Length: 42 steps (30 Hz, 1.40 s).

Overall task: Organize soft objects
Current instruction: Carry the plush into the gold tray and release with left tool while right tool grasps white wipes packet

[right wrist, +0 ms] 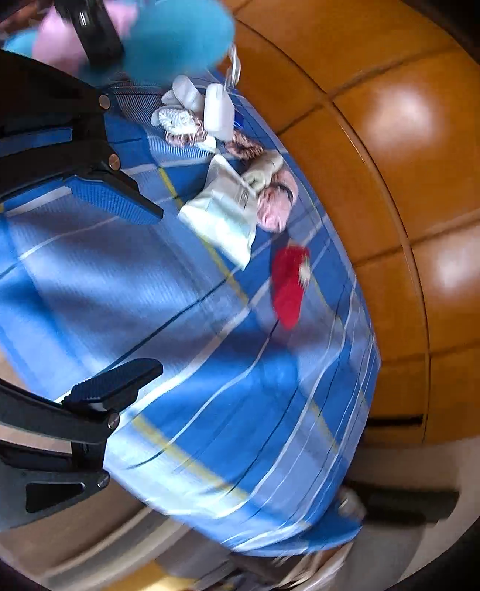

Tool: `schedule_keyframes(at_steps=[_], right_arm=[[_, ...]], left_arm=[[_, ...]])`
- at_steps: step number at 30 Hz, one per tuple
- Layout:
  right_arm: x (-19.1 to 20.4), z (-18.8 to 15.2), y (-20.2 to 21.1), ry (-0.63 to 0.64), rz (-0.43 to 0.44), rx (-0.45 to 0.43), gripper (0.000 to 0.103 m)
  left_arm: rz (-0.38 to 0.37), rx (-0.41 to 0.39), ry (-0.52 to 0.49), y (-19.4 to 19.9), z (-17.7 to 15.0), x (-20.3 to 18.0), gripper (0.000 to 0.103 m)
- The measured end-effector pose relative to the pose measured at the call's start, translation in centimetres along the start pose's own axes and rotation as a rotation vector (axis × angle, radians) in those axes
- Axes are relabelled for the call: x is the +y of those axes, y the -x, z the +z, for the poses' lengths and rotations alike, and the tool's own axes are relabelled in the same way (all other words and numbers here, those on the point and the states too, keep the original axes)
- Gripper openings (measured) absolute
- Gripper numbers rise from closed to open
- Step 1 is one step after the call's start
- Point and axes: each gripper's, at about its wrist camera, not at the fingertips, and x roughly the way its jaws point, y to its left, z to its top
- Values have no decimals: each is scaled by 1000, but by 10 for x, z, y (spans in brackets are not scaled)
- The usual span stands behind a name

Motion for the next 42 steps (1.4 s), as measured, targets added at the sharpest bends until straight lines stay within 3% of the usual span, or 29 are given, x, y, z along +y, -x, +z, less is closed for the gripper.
schedule_keyframes(at_steps=[8, 13, 18, 24, 31, 35, 42], right_arm=[[42, 50, -41, 223, -62, -26, 77], [56, 72, -67, 264, 9, 5, 85], [70, 84, -101, 309, 111, 132, 85], [87, 84, -123, 387, 158, 212, 85], [105, 77, -125, 485, 142, 246, 86], [108, 74, -125, 491, 145, 261, 86], [118, 66, -129, 565, 121, 283, 86]], left_arm=[[3, -111, 72, 86, 6, 30, 32], [59, -171, 123, 138, -1, 58, 32], [105, -222, 243, 191, -20, 102, 32], [260, -281, 361, 251, -54, 156, 33], [429, -222, 577, 282, -120, 229, 33], [485, -175, 687, 283, -155, 267, 33], [563, -61, 758, 270, -195, 315, 33]])
